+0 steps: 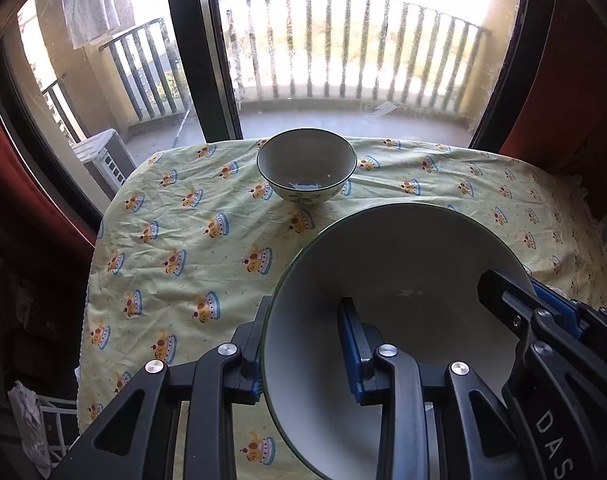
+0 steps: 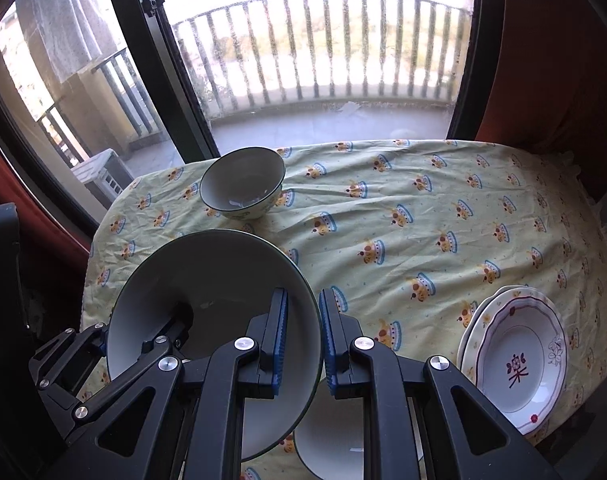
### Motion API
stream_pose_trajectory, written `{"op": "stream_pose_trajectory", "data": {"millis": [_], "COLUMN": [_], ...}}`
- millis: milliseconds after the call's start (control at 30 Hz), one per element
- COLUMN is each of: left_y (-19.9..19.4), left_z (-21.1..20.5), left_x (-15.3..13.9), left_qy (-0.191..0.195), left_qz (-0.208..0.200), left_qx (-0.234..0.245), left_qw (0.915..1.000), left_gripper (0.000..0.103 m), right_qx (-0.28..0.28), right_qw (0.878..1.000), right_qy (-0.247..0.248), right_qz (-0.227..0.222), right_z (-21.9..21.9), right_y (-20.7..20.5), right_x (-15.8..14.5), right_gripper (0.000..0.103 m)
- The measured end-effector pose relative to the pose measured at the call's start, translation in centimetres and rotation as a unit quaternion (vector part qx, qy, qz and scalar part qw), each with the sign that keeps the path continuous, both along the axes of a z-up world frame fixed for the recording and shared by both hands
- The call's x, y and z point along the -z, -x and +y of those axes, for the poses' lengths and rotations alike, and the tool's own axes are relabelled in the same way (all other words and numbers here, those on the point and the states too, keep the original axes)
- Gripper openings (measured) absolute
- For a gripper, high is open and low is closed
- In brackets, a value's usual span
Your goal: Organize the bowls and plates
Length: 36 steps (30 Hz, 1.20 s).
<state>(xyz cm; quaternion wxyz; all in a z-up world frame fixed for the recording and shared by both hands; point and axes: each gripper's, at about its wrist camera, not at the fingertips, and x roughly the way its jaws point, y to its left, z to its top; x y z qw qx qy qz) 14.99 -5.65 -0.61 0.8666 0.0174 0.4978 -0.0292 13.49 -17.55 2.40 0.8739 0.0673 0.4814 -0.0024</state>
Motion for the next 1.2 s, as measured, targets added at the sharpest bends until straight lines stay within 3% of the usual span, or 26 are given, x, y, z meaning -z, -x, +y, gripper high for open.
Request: {"op": "stream_pose_trajectory", "data": {"millis": [633,1200], "left_y": [5.4,7.4], "left_z": [-8.0,-8.8], "left_x": [3.3,7.3], "left_qy": [0.013,0.012], "left_qz": [0.026,0.066], "left_qx": [-0.005,-0.022], "left_qw": [0.9996,0.9975], "left_gripper": [0.029,0.029], "right_qx": [-0.005,-0.031], "right_qw": [1.000,0.997], "right_qy": [0.002,0.004], "right_qz": [0.025,0.071], "right_z": [-8.5,-9.9], "right_y": [4.8,6.6], "right_x": [2.9,6.9], "right_gripper": [0.019,0.019]}}
